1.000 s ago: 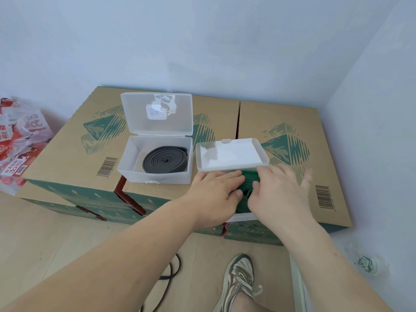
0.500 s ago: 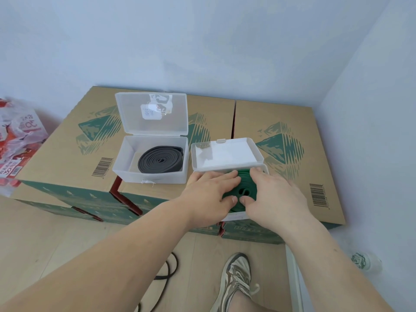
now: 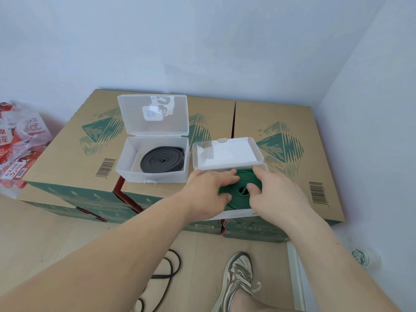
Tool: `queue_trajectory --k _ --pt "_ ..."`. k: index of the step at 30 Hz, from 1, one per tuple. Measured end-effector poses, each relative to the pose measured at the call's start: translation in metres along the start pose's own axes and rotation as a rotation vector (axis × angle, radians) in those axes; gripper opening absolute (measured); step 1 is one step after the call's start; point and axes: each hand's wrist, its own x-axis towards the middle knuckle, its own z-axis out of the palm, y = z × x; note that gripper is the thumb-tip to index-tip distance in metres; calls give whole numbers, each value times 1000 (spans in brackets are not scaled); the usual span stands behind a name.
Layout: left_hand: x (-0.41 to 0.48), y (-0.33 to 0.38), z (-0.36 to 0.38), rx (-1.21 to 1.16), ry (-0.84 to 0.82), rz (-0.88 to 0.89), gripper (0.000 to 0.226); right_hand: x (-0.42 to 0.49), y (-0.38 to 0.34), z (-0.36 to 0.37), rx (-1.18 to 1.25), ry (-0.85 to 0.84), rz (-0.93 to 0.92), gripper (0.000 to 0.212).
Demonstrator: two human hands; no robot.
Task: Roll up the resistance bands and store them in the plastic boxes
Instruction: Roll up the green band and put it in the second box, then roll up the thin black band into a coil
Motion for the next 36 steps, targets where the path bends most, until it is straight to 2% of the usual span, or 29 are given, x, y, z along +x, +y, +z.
queue_trajectory --k 3,5,6,8,10,11,16,19,22,23,24,26,30,33,36 --pt "-10 0 -8 -218 75 -48 43 -2 -5 -3 24 120 -37 30" --pt "-23 -1 -12 -204 249 -52 38 -6 -14 -4 49 164 -112 39" --pt "-31 -3 -13 -192 351 -61 36 -8 -21 -1 48 136 -174 48" --pt "-49 -12 -16 -185 477 -85 32 -10 -35 11 -5 -3 -281 81" --pt "-67 -23 -17 -170 505 -98 31 -9 -45 30 -70 -121 -310 105" --pt "-75 -28 -16 -168 504 -103 30 -7 -47 38 -86 -132 -308 106" --pt "-108 -45 -10 -237 485 -163 30 4 -52 46 -101 34 -251 92" --pt "-125 -58 -1 -310 476 -231 31 2 -66 42 -72 50 -229 86" --pt "-145 -74 9 -360 430 -320 32 -16 -96 38 -19 136 -371 58" --pt "-154 -81 12 -365 406 -357 32 -24 -109 38 15 119 -409 50" --pt "-162 -90 16 -367 377 -406 32 -33 -122 39 44 57 -435 46" --pt "-181 -108 25 -376 318 -515 33 -45 -146 49 44 -178 -470 47" --pt "-227 -141 45 -401 258 -717 38 -49 -181 92 -213 -614 -542 62" --pt "-257 -162 63 -422 212 -825 41 -46 -199 134 -347 -748 -531 58" --pt "-275 -187 84 -421 131 -884 42 -44 -213 178 -308 -739 -495 47"
